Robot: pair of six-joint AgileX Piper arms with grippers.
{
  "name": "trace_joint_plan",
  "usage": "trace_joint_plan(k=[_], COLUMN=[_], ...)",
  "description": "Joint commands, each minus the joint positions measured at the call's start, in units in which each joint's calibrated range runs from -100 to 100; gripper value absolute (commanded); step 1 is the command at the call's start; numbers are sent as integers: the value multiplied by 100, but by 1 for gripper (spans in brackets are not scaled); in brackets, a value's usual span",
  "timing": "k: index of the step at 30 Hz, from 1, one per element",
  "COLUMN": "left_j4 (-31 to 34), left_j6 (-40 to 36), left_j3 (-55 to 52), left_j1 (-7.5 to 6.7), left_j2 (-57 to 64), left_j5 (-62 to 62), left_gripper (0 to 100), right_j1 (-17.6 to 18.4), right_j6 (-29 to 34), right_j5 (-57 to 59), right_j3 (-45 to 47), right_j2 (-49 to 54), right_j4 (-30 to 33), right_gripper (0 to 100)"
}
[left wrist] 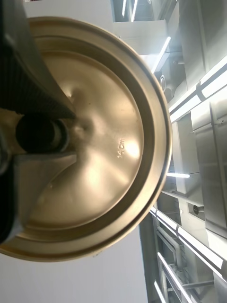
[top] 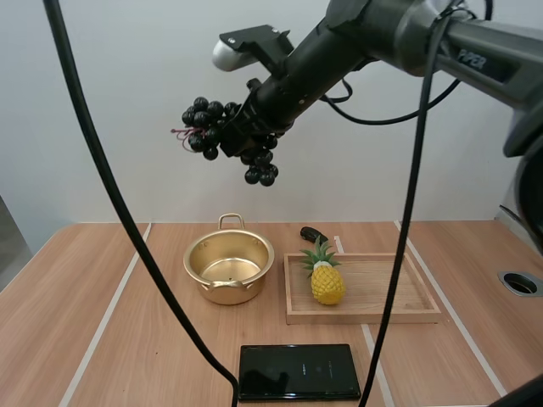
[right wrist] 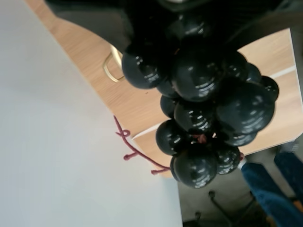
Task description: Open the pot, put the grape inside, and close it
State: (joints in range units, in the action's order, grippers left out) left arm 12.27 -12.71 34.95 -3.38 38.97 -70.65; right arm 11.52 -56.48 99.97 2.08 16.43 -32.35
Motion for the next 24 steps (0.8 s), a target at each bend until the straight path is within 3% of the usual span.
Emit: trace_joint_plan(k=[1,11,24], left_j4=[33,33,33], left_j6=[121,143,441], left_j3=[32,32,32], left_j1=[-3,-3,-3], left_j2=[-11,-11,-11], left_j5=[107,107,91], left_gripper=[0,0,0], right_j1=[160,424,440], right_j6=[237,728,728], right_j5=[3,3,-933], right_j3=[-46,-46,297], right_j2=[-247,-1283,-2371], right_j4=[280,520,459], right_gripper=[0,0,0])
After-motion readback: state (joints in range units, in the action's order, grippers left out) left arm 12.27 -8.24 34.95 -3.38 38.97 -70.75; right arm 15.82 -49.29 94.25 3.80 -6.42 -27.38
